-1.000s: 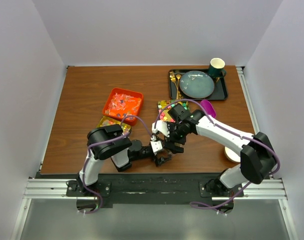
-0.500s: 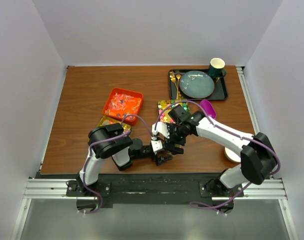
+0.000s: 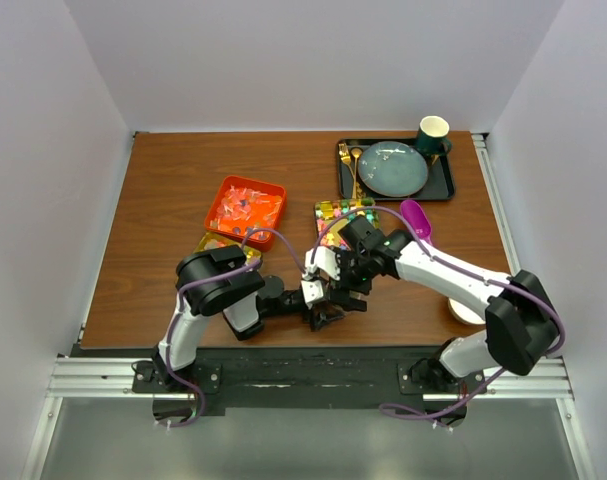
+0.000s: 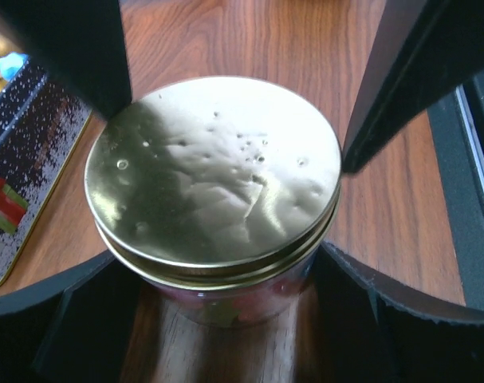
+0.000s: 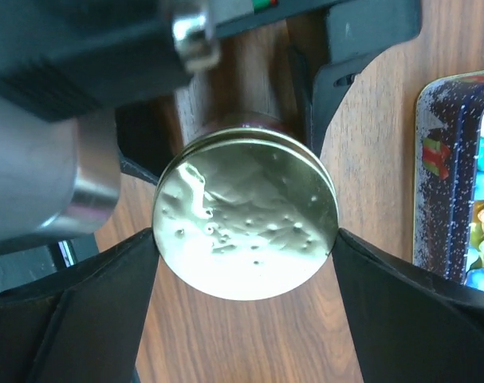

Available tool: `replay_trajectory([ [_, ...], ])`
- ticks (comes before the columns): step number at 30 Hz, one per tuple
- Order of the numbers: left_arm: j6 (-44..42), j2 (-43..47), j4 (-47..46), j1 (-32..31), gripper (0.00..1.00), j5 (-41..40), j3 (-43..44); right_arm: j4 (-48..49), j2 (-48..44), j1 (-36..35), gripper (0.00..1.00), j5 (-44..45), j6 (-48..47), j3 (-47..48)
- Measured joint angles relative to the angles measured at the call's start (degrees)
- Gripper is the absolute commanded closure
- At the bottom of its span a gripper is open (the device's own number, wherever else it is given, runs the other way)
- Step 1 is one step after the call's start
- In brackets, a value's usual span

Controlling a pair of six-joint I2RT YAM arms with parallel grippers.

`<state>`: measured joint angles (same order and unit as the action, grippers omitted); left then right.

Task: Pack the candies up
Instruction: Close the bottle lid on the packing bottle.

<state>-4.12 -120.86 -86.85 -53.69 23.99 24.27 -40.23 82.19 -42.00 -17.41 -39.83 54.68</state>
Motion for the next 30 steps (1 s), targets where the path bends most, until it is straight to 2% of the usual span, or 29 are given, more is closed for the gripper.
replay_trajectory([
  [12,-0.02,0.00,0.04,0.17,1.00,0.55,0.04,-4.68,-0.20,1.14,0.01,8.09,4.96,-0.39],
  [19,-0.15,0.24,0.85,0.39,1.00,1.68,1.33,-12.74,-8.22,11.13,0.01,4.85,2.08,0.76],
  [22,-0.61,0.37,5.97,0.39,1.00,3.74,5.25,-12.46,-12.24,12.17,0.04,2.64,0.85,1.38],
  [24,-1.18,0.81,10.29,0.57,1.00,4.76,7.93,-11.52,-12.28,12.07,0.09,1.05,0.83,1.88],
  [30,-2.97,3.04,19.17,1.20,1.00,5.75,10.99,-5.29,-2.89,12.02,0.19,-2.64,4.81,3.65],
])
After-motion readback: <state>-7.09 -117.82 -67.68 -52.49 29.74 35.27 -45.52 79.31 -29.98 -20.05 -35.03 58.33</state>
